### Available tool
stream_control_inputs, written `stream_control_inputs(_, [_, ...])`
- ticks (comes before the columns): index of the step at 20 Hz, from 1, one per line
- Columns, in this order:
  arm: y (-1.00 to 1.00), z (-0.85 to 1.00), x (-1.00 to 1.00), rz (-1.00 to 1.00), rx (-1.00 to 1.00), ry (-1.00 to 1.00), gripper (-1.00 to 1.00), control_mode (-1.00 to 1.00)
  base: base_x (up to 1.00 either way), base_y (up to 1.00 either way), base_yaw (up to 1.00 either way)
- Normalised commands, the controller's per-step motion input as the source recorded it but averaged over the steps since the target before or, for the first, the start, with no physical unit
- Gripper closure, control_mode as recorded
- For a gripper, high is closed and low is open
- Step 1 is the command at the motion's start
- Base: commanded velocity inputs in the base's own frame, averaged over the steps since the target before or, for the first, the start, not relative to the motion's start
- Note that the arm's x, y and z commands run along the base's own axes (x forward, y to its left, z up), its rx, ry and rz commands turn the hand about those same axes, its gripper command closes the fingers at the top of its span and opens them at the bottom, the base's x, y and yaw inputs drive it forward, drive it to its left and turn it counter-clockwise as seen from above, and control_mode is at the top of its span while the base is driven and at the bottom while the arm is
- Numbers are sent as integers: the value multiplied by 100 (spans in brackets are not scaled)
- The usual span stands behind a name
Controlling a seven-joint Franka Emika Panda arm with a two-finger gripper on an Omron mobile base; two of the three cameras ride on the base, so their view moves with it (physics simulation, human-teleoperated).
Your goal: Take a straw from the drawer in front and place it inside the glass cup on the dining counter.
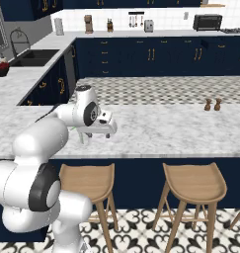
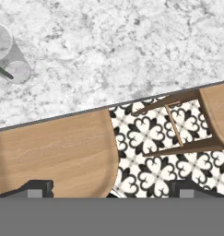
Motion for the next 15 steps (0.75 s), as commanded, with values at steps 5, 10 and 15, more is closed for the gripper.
stream_control_inputs(5, [-71,-32,0,0,0,0,-100,-100,0,0,0])
stream_control_inputs(10, [-64,-26,0,0,0,0,-100,-100,0,0,0])
stream_control_inputs(15, [-63,-22,0,0,2,0,-100,-100,0,0,0])
